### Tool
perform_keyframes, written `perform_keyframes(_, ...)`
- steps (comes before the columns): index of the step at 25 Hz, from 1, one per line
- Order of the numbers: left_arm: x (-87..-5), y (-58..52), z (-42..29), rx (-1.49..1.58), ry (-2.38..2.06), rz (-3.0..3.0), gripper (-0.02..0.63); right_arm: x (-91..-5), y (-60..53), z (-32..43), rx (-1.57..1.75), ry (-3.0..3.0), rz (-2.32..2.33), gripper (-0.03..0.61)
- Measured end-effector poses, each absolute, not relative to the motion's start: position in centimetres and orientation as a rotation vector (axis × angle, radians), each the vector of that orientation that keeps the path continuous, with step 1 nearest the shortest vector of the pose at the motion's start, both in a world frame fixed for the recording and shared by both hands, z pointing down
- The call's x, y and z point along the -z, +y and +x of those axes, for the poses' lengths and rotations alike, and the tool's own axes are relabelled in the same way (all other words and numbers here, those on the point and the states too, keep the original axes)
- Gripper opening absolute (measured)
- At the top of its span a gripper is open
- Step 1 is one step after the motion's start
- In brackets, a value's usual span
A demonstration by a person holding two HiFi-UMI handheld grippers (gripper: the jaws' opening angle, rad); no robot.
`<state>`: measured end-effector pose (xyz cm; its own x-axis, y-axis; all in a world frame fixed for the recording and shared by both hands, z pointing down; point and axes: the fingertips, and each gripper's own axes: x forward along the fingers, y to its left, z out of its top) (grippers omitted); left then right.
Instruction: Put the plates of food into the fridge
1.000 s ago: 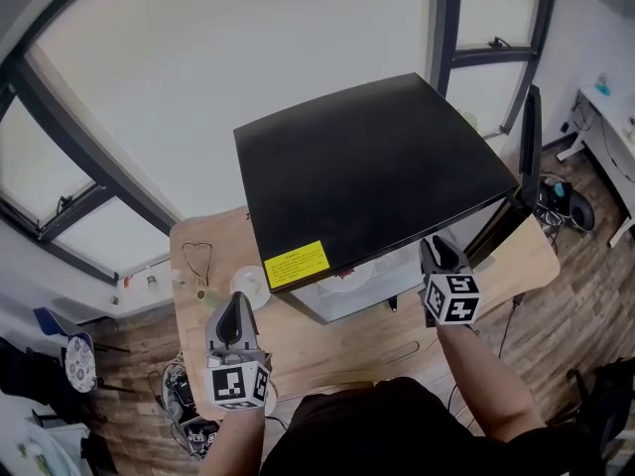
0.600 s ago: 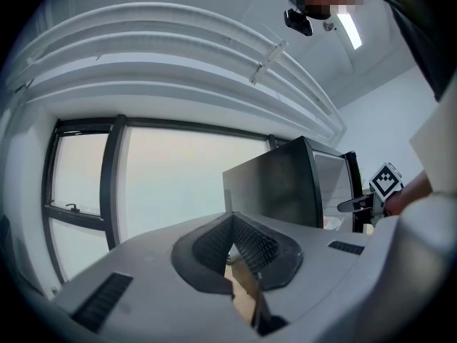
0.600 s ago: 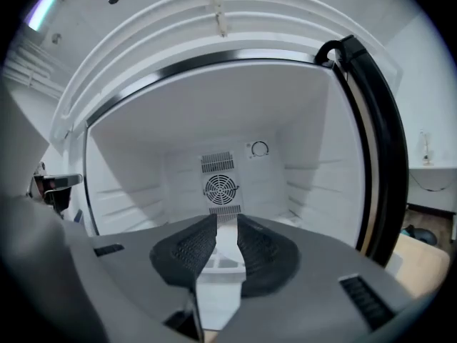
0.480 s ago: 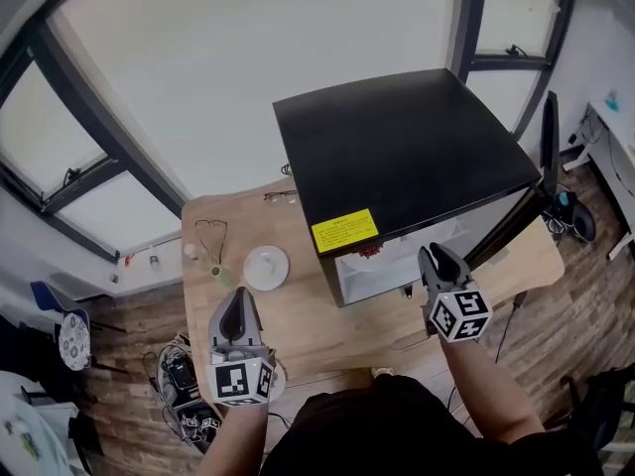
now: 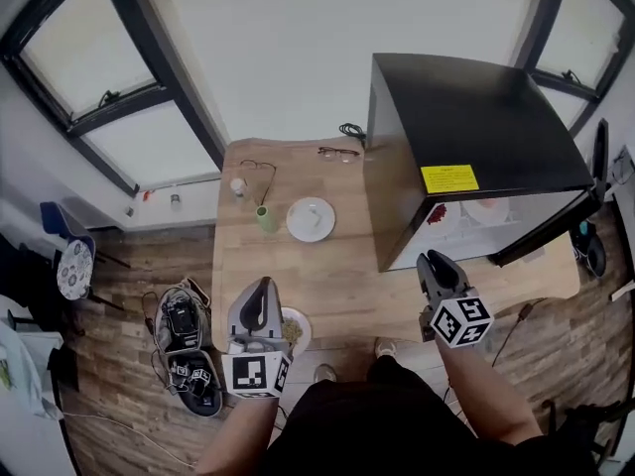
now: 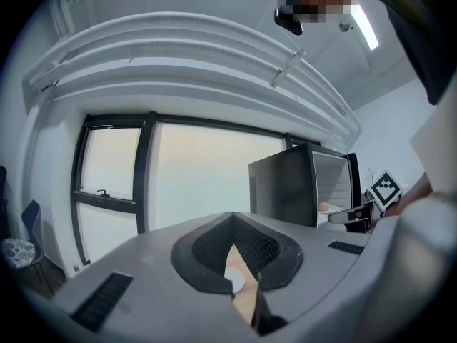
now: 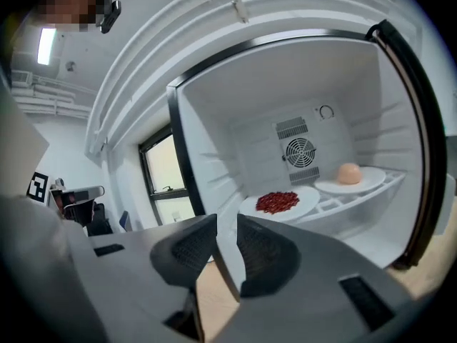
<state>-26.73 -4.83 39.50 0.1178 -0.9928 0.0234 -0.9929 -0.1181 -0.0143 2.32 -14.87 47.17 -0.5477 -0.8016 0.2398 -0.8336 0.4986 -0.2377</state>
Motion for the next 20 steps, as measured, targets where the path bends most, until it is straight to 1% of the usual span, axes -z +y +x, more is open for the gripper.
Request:
perform_keyframes(9, -41.8, 1.8, -34.1, -0.039, -2.154, 2.223, 0.003, -51.3, -8.9, -7.6, -0.606, -2.667, 1.201, 0.103)
perform_keyframes(14, -42.8, 5.3, -37.1, 0.035, -2.138, 2.207, 0.003, -54.6, -5.0, -12.1, -0.664, -2.666, 1.09, 0.103)
perform_keyframes(20, -45.3, 8.7, -40.5, -0.112, -2.185, 2.132, 0.003, -60.7, 0.1, -16.6, -0.865, -2.609, 0.955, 0.103)
